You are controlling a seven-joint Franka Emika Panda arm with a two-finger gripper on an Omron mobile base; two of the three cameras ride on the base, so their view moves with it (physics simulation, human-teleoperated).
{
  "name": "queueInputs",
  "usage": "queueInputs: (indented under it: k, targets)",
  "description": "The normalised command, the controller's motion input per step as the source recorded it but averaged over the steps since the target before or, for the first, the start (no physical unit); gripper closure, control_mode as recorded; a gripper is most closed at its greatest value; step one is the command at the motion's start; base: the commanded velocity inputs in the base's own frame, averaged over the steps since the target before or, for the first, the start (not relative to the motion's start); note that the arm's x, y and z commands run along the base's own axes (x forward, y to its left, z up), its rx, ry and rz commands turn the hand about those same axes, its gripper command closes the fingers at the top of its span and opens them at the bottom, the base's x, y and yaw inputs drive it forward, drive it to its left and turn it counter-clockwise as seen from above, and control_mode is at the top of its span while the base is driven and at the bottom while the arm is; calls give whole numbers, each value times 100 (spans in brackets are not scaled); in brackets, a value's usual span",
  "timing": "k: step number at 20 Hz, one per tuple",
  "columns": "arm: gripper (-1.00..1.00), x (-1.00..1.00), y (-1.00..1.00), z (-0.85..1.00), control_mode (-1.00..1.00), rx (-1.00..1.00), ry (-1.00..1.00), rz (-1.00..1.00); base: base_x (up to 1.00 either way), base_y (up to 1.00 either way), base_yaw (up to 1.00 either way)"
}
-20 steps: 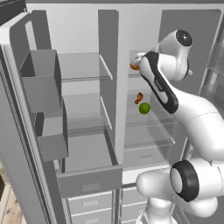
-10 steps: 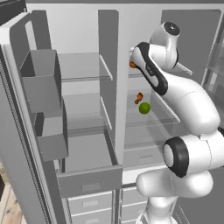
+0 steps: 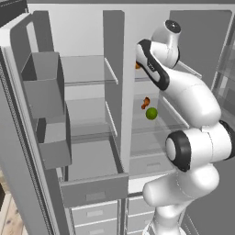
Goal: Take the lime and tangerine from the fridge shelf and place them in the freezer drawer to begin freezing them.
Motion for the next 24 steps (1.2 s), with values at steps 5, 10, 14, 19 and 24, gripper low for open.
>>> queueInputs:
  k: [5, 10, 14, 19, 24]
  targets:
    - [-100, 0, 5, -22, -100, 1, 0, 6, 0, 0, 0]
    - [-100, 2, 8, -15, -100, 2, -1, 3, 0, 0, 0]
    - [-100, 22, 9, -20, -100, 0, -2, 0, 0, 0, 0]
    - [100, 10, 11, -32, -100, 0, -1, 0, 0, 0, 0]
    - [100, 3, 2, -6, -100, 1, 0, 0, 0, 0, 0]
